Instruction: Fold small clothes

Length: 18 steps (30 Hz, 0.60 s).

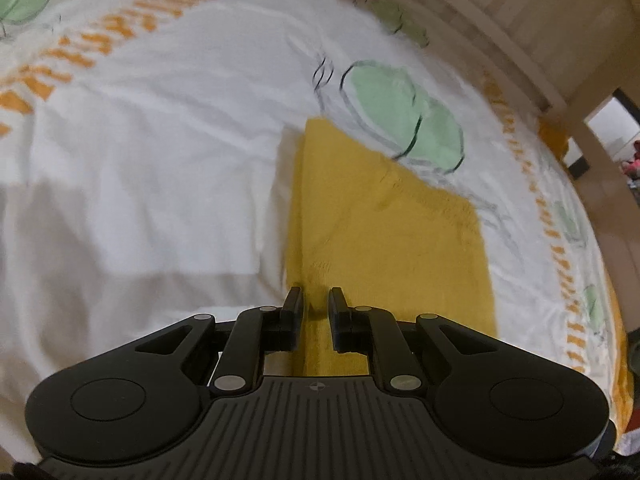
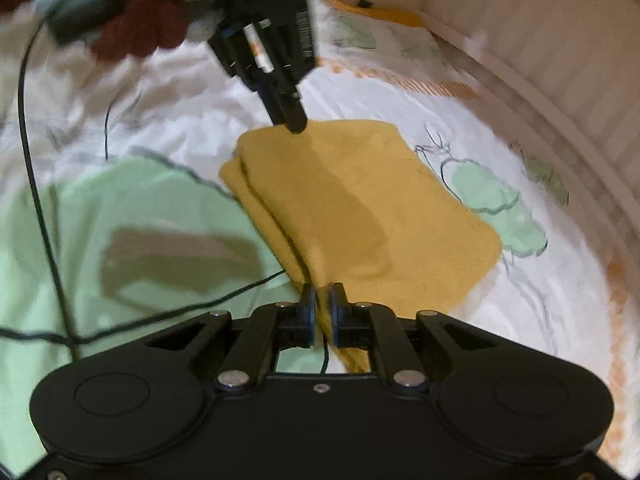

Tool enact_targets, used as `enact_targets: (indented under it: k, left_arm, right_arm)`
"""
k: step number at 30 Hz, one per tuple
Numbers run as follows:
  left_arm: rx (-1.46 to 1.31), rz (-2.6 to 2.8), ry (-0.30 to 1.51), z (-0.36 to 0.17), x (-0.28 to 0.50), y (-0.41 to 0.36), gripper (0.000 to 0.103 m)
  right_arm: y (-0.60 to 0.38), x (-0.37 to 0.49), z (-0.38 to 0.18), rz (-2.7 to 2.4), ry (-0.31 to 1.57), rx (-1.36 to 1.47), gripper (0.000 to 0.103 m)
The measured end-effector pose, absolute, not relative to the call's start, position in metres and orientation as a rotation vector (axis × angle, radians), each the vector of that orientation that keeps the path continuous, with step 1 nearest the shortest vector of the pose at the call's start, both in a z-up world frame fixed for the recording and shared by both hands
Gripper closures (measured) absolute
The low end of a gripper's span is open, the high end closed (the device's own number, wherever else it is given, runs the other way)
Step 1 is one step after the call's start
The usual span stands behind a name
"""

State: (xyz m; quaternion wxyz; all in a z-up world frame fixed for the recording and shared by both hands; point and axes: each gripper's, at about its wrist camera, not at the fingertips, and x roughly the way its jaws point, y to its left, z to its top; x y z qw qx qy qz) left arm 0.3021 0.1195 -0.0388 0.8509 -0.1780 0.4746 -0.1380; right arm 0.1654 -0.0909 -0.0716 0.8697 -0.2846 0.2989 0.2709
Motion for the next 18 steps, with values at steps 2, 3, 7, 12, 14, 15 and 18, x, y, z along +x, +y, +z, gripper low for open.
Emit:
enact_targets:
  k: [2,3,7,12,14,15,18]
  left_arm:
    - [-0.368,-0.305,0.967,-0.034,0.300,0.116,0.089]
    - [-0.362,-0.310,0.957,-0.034,0.299,0.113,0.089]
    - [-0.333,-0.346,0.993,-0.045,0.298,0.098,0.089]
    - [-0.285,-0.413,1.110,-0.066,0.297,0.078,0.089]
    - [-0.250,-0.413,1.102,-0.068,0.293,0.075,0.089]
    - [-0.236,-0.417,1.098,-0.067,0.292,0.074,0.088]
    - [-0.241,-0.428,1.107,-0.067,0.287,0.076,0.088]
  right_arm:
    - [-0.105,0.171,-0.063,0.553,0.643,-0.488,0.089]
    - [-0.113,0.175,-0.059,0.538,0.647,-0.432,0.088]
    - [-0.128,0.187,-0.053,0.483,0.652,-0.319,0.083]
    - [-0.124,0.199,-0.062,0.507,0.696,-0.223,0.083]
    - [-0.126,0.205,-0.069,0.490,0.733,-0.204,0.083]
    - [-0.129,0.209,-0.073,0.459,0.758,-0.208,0.083]
    - [-0.151,0.215,-0.082,0.366,0.810,-0.135,0.090]
